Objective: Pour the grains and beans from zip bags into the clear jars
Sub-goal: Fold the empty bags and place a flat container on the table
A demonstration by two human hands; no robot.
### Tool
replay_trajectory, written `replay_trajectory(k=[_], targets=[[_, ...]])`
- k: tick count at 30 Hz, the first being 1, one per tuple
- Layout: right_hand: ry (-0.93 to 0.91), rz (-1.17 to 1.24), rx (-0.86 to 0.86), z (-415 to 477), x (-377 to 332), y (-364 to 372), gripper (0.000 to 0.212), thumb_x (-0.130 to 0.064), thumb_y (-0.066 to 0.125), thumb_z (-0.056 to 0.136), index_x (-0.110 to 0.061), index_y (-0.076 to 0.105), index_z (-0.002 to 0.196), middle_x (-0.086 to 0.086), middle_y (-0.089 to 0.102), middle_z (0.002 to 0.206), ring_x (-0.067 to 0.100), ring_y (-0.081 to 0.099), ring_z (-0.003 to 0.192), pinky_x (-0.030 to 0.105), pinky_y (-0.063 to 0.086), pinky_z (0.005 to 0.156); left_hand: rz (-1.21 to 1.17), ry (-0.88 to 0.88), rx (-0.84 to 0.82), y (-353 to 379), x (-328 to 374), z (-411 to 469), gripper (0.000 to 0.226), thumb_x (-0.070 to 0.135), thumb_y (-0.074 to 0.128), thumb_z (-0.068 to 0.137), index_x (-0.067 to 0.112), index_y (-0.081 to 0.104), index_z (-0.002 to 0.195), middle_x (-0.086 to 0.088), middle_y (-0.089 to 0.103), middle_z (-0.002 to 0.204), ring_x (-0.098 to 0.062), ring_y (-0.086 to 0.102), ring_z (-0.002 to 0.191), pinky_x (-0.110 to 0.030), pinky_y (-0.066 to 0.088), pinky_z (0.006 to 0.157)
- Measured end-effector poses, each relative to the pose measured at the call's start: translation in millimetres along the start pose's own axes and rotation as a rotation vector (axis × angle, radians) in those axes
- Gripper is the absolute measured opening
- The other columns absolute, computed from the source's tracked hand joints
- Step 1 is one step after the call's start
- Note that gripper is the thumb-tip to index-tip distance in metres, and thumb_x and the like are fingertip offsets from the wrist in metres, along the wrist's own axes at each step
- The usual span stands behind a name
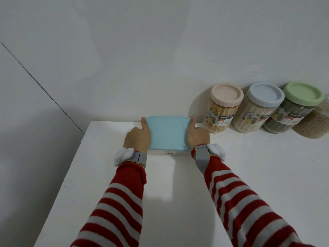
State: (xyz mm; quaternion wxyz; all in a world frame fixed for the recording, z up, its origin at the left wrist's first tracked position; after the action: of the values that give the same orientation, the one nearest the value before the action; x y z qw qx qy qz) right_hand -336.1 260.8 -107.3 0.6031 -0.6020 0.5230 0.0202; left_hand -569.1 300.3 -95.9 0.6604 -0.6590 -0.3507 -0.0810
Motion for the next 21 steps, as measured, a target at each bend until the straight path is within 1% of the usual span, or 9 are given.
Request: replay_trajectory(k=[2,3,7,11,13,15,17,19,21], targets=[[0.000,0.001,-0.001,-1,3,2,0.080,-0.059,0.014,0.101,-0.001,0.067,0.114,0.021,0.064,0.119,0.035,0.059,0.108,0.037,0.041,0.091,0.064,0.003,-0.051,0,0,0,0.079,0.065,0.011,0.097,0.006,0.062,0.086,-0.012,0.058,0.087,-0.029,0.054,0.084,-0.032,0.037,0.072],[-0.001,-0.019,-0.007,-1,3,3,0.078,-0.058,0.013,0.101,-0.003,0.065,0.118,0.021,0.064,0.120,0.035,0.059,0.109,0.038,0.041,0.091,0.059,0.021,-0.050,-1,0,-1,0.078,0.062,0.012,0.098,0.005,0.064,0.091,-0.014,0.060,0.091,-0.031,0.055,0.088,-0.032,0.037,0.073],[-0.027,-0.098,-0.015,-3,1,7,0.073,-0.058,0.012,0.101,-0.011,0.061,0.127,0.021,0.064,0.120,0.034,0.059,0.109,0.036,0.040,0.087,-0.017,0.185,-0.057,1,2,-2,0.054,0.040,0.017,0.106,0.003,0.055,0.116,-0.023,0.062,0.114,-0.039,0.056,0.106,-0.033,0.033,0.078],[-0.055,0.016,-0.006,1,2,2,0.081,-0.064,0.019,0.099,-0.002,0.071,0.096,0.020,0.067,0.107,0.034,0.061,0.099,0.034,0.039,0.079,-0.026,0.208,-0.132,4,5,6,0.057,0.039,0.014,0.106,0.003,0.056,0.120,-0.021,0.062,0.119,-0.037,0.056,0.111,-0.035,0.039,0.088],[-0.110,0.062,-0.023,6,1,0,0.075,-0.060,0.021,0.100,-0.004,0.067,0.082,0.021,0.068,0.101,0.034,0.061,0.096,0.034,0.040,0.079,-0.031,0.181,-0.178,8,6,10,0.064,0.045,0.012,0.105,0.005,0.061,0.115,-0.018,0.064,0.113,-0.034,0.056,0.108,-0.034,0.037,0.088],[-0.147,0.108,-0.023,7,2,-1,0.069,-0.054,0.023,0.103,-0.006,0.064,0.075,0.021,0.068,0.097,0.034,0.061,0.095,0.033,0.040,0.079,-0.084,0.158,-0.173,10,1,10,0.066,0.049,0.014,0.104,0.007,0.065,0.104,-0.011,0.061,0.098,-0.029,0.054,0.096,-0.031,0.036,0.082],[-0.173,0.122,-0.019,6,0,-2,0.068,-0.050,0.023,0.104,-0.005,0.065,0.075,0.022,0.068,0.095,0.034,0.061,0.093,0.033,0.040,0.079,-0.172,0.121,-0.134,11,-3,9,0.063,0.054,0.020,0.102,0.008,0.061,0.088,-0.006,0.059,0.087,-0.026,0.053,0.086,-0.032,0.037,0.075],[-0.195,0.106,-0.034,6,-2,-2,0.070,-0.047,0.023,0.105,0.001,0.068,0.081,0.023,0.067,0.096,0.034,0.061,0.095,0.033,0.039,0.079,-0.250,0.066,-0.131,13,-9,9,0.060,0.057,0.027,0.100,0.008,0.050,0.075,-0.005,0.054,0.077,-0.025,0.050,0.077,-0.033,0.035,0.065],[-0.208,0.106,-0.068,6,-3,-4,0.071,-0.044,0.022,0.106,0.006,0.069,0.089,0.025,0.066,0.099,0.035,0.060,0.097,0.032,0.037,0.080,-0.303,0.051,-0.165,16,-10,9,0.058,0.060,0.030,0.098,0.010,0.045,0.071,-0.004,0.051,0.073,-0.024,0.049,0.075,-0.033,0.035,0.062]])
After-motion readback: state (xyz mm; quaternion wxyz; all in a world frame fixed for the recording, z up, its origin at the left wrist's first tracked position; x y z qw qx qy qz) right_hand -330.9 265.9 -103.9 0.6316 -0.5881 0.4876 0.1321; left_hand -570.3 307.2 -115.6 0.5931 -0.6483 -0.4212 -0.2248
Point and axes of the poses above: each hand's wrist, its own z-axis towards the middle knuckle, its own y-axis out of the palm, x = y × z, the point moved 6 cm from there along z, towards the middle knuckle
